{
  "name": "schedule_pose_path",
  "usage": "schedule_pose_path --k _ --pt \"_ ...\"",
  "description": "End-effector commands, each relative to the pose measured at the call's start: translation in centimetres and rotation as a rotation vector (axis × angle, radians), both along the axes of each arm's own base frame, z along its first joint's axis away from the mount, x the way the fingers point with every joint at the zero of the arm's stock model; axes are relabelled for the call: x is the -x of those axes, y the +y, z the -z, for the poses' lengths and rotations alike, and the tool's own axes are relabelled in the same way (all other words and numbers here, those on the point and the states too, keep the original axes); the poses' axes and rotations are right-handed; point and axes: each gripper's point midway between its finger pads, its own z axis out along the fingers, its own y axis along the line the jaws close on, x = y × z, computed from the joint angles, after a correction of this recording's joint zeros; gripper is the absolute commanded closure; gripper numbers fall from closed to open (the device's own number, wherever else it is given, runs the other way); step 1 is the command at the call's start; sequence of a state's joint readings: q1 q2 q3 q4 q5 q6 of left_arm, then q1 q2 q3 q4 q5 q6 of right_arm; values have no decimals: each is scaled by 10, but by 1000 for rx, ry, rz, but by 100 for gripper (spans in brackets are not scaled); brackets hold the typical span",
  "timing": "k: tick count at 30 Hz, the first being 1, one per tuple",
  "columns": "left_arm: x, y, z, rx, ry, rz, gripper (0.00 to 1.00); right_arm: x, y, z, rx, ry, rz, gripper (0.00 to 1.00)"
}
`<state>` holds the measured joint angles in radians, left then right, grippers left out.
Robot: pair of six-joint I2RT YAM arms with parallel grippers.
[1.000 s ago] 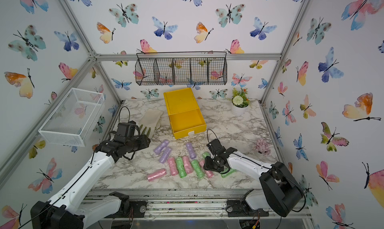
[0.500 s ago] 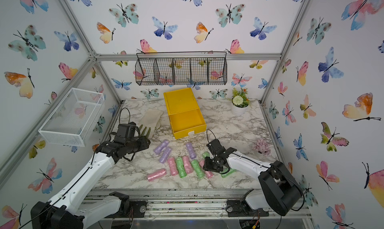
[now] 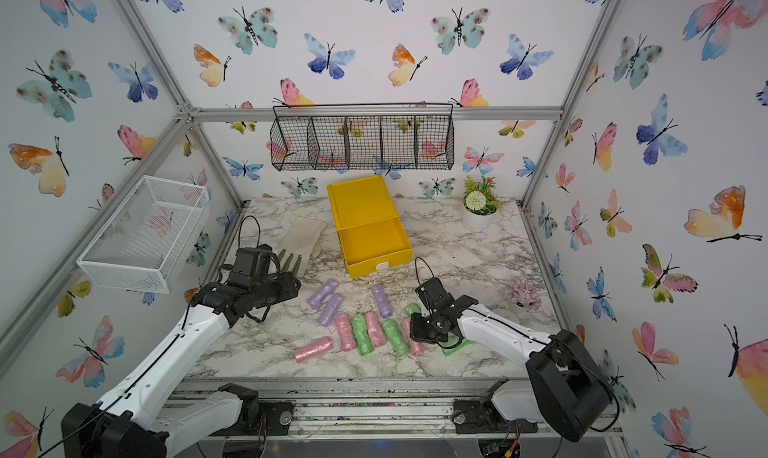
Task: Sort the rolls of trash bags by color and place them into the drawer
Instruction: Pick up the roll of trash bags from the center of the board, then place the roll of trash bags in the drawer.
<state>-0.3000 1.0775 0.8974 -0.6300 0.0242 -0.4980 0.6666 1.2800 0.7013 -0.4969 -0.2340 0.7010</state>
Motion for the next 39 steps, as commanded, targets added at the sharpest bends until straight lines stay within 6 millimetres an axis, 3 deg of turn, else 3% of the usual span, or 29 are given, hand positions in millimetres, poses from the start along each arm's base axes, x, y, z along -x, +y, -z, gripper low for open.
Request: schedule_pose_path --k 1,6,15,18,23,26,30,39 --pt "2 2 -4 8 -13 -8 52 -7 -4 -27 -2 -46 39 83" --pt "1 3 -3 7 -13 -12 51 -5 -21 -60 35 -84 96 85" --pt "-3 8 1 15 -16 -21 50 -25 -37 -166 1 -278 214 87" --pt "-3 11 2 21 -14 -23 50 -42 -24 -197 -43 -334 214 87" --pt "-2 19 0 27 -23 -36 50 -80 16 -241 -237 -411 264 86" --pt "0 23 -1 26 -22 -42 50 -103 42 -249 -356 -414 303 86" --pt "3 27 -6 26 -29 -47 50 -133 62 -242 -421 -386 393 86" --pt "9 36 -9 17 -33 -64 50 -167 80 -237 -588 -296 644 84"
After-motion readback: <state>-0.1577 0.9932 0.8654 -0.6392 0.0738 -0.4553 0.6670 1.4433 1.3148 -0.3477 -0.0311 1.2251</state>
